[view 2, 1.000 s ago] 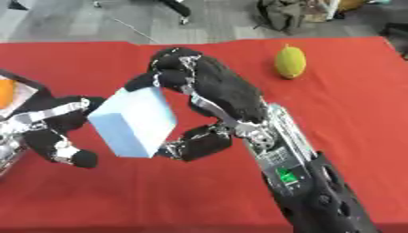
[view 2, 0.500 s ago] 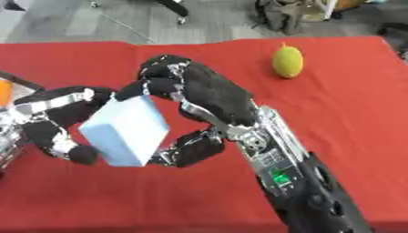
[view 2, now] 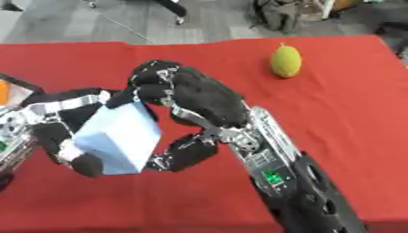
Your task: Pick up the objects with one hand, pass them to the other hand, and then place them into the box on the other side of the table.
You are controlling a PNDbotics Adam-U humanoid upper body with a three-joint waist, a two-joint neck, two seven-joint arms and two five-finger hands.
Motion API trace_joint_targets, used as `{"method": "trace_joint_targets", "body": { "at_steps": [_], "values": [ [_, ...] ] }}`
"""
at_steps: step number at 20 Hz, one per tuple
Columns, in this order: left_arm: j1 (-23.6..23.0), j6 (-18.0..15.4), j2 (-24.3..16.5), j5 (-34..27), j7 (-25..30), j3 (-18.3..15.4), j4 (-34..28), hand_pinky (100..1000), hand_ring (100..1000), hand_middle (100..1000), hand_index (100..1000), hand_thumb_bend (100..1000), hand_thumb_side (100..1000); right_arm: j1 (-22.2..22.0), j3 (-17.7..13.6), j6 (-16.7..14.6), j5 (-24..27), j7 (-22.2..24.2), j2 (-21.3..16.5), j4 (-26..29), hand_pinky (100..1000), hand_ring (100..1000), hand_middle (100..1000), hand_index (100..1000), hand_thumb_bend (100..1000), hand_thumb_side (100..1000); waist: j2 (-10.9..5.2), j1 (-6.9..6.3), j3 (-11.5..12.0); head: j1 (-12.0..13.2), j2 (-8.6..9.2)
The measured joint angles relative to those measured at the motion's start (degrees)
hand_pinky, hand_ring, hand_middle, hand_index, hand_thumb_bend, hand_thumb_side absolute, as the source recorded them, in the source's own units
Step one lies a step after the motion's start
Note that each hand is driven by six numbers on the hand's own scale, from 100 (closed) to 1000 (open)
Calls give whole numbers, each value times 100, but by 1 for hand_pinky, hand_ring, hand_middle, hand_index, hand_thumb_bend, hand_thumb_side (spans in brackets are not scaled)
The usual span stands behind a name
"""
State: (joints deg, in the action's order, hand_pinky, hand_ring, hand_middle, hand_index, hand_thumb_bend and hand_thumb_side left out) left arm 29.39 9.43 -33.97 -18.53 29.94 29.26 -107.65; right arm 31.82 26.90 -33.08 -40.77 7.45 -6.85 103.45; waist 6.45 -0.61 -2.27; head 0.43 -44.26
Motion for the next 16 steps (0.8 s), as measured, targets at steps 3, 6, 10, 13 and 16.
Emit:
{"method": "trace_joint_targets", "body": {
  "at_steps": [3,6,10,13,16],
  "values": [
    [1,37,2,-95,-14,23,-11,725,604,563,727,771,515,0,0,-13,-32,-2,1,-2,779,632,511,563,220,291,0,0,7,-5,0],
    [7,70,19,-192,-51,47,-32,705,537,480,658,702,480,0,1,-27,-58,1,1,-29,784,632,511,564,222,293,0,2,15,-7,0],
    [8,122,20,-293,-205,53,-32,679,477,396,573,555,429,0,0,-37,-114,0,3,-40,785,633,514,567,223,300,-1,3,19,-11,0],
    [8,192,23,-326,-482,84,-30,655,428,331,502,379,395,0,-5,-57,-158,24,2,-67,785,632,523,580,236,307,-1,3,19,-19,0],
    [6,275,34,-362,-877,129,-31,642,399,299,468,343,371,-1,-46,-65,-196,69,-1,-89,784,637,535,599,249,310,-1,4,18,-26,0]
  ]
}}
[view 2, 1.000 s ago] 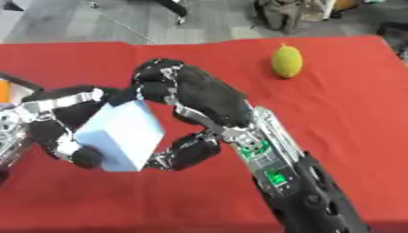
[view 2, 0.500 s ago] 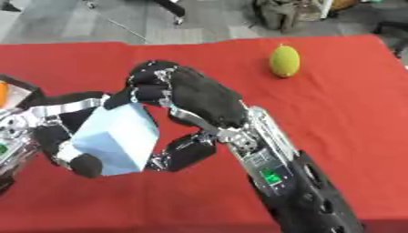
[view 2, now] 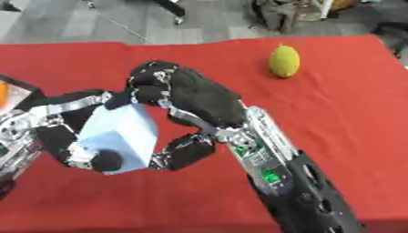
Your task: Pick up the objects with one hand, pass them to the other hand, and then place them into the box on the other side of the table.
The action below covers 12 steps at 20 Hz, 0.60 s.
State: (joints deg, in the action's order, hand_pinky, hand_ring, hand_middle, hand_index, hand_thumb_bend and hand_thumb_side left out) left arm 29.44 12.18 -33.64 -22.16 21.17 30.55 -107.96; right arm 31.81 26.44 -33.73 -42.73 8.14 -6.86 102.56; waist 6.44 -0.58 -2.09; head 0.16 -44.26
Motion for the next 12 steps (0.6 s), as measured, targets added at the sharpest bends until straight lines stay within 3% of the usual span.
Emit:
{"method": "trace_joint_targets", "body": {
  "at_steps": [7,10,11,12],
  "values": [
    [-78,88,36,-58,-605,60,-32,633,378,277,444,342,358,-18,-61,81,-78,159,-43,-34,783,679,597,689,347,373,-2,0,-21,-25,0],
    [-137,99,35,-50,-661,61,-25,633,378,276,443,343,357,-90,-61,123,-131,268,-60,-53,798,721,673,785,416,431,-2,1,-29,-26,0],
    [-155,100,35,-42,-661,61,-12,633,378,275,442,344,356,-108,-61,134,-149,317,-61,-53,819,766,759,900,493,482,-2,2,-31,-27,0],
    [-185,101,35,-32,-656,61,5,634,378,275,442,345,356,-116,-61,139,-184,391,-63,-54,826,780,786,940,520,497,-2,2,-33,-27,0]
  ]
}}
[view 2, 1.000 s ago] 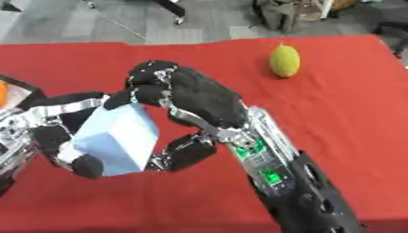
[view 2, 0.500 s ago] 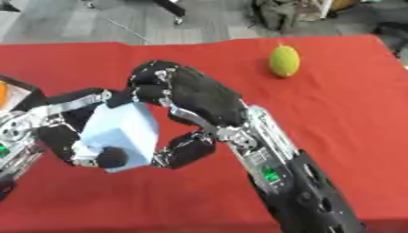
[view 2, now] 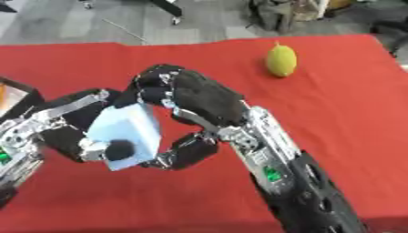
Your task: Pick up the objects with one hand, pass them to the other hand, and then place them into the box on the other side of the table.
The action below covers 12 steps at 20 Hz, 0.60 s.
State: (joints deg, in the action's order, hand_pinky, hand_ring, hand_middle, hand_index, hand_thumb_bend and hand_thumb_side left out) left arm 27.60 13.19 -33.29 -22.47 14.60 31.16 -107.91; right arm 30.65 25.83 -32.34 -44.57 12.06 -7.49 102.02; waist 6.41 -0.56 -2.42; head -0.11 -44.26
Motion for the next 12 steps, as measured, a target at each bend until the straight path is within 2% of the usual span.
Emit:
{"method": "trace_joint_targets", "body": {
  "at_steps": [1,4,8,12],
  "values": [
    [-20,6,-2,14,16,0,13,633,378,273,440,347,355,-16,0,1,-35,90,-2,-1,855,832,882,1000,605,542,0,0,-1,0,0],
    [-70,20,-15,62,152,1,86,633,380,274,441,354,349,-51,0,4,-158,382,-22,-10,870,864,938,1000,651,564,0,1,-8,-3,0],
    [-84,81,-54,188,442,16,186,632,382,276,443,358,343,-97,12,53,-400,575,-32,9,862,849,929,1000,693,582,0,0,-16,-6,0],
    [-84,142,-62,288,602,-3,248,630,381,277,442,361,340,-153,43,189,-665,456,-61,26,841,809,886,1000,685,581,0,-2,-27,-8,0]
  ]
}}
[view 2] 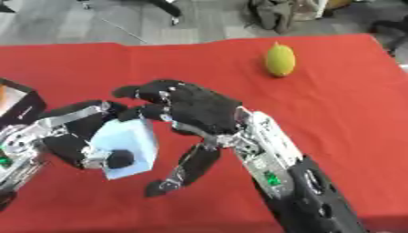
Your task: Pick up the objects with one hand, pass them to the other hand, and then place them into the box on the other side of the table.
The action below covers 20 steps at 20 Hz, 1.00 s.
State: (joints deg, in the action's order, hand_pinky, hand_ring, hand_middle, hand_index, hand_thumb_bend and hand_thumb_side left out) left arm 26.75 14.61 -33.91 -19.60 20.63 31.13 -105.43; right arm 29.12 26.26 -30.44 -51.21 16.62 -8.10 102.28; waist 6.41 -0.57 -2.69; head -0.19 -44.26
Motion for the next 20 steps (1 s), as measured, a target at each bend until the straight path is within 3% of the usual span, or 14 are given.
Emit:
{"method": "trace_joint_targets", "body": {
  "at_steps": [7,13,17,20],
  "values": [
    [-146,75,-170,96,-21,-121,138,626,379,275,440,368,330,-98,-7,279,-231,-881,-74,0,809,755,833,1000,657,533,0,-2,-9,-54,0],
    [-484,32,-456,408,-283,-483,298,625,377,271,438,370,323,-201,-87,388,-179,-1715,-82,46,801,742,832,996,619,507,0,-1,-16,-216,0],
    [-754,-46,-764,854,-751,-1124,394,621,375,267,438,372,317,-305,-242,509,-22,-2263,-93,116,801,734,825,990,568,496,-3,-4,-15,-221,0],
    [-858,63,-991,1496,-1417,-1803,647,619,382,270,442,378,315,-379,-345,598,28,-2476,-127,120,805,738,825,982,527,495,-30,-10,-9,-47,0]
  ]
}}
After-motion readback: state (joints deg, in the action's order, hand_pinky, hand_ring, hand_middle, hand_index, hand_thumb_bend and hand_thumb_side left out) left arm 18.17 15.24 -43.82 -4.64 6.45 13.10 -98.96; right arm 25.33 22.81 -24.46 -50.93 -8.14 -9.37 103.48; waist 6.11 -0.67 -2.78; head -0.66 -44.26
